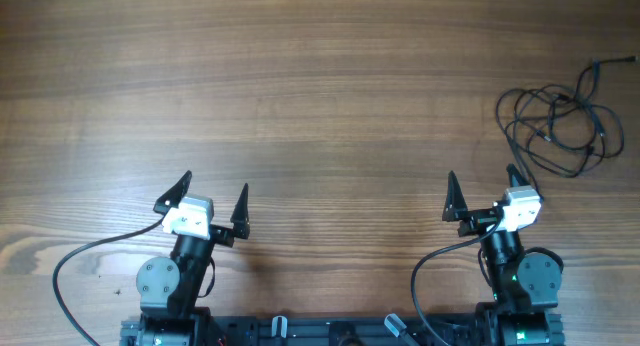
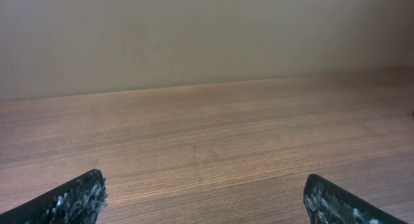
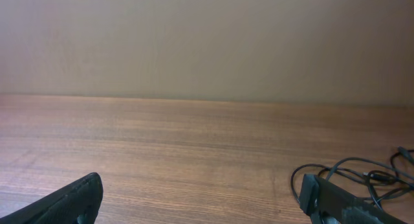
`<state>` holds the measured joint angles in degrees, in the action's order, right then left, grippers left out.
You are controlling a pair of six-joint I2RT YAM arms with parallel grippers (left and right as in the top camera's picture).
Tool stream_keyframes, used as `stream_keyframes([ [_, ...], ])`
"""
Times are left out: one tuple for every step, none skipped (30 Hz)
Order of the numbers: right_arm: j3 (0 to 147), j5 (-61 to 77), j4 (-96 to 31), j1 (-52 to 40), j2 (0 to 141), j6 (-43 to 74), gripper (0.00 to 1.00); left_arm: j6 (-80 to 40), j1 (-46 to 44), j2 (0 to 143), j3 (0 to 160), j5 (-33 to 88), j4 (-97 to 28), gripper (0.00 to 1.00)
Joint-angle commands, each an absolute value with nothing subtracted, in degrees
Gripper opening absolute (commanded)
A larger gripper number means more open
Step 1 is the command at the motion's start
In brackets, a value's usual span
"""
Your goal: Untangle cables
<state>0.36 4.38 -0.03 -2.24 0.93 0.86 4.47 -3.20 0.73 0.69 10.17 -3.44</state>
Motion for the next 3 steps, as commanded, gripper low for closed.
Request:
stream_keyframes([
  [0.3,3.38,0.1,-1.96,0.25,1.65,1.0,5.15,-3.49,0.16,0.32,10.81,-3.49,1.0],
  [0.3,3.38,0.1,-1.96,0.25,1.65,1.0,5.15,-3.49,0.16,0.32,10.81,-3.49,1.0],
  [0.3,3.4,0.1,-1.96,0.25,1.63,1.0,5.15,-3.49,0.16,0.32,10.81,-3.49,1.0],
])
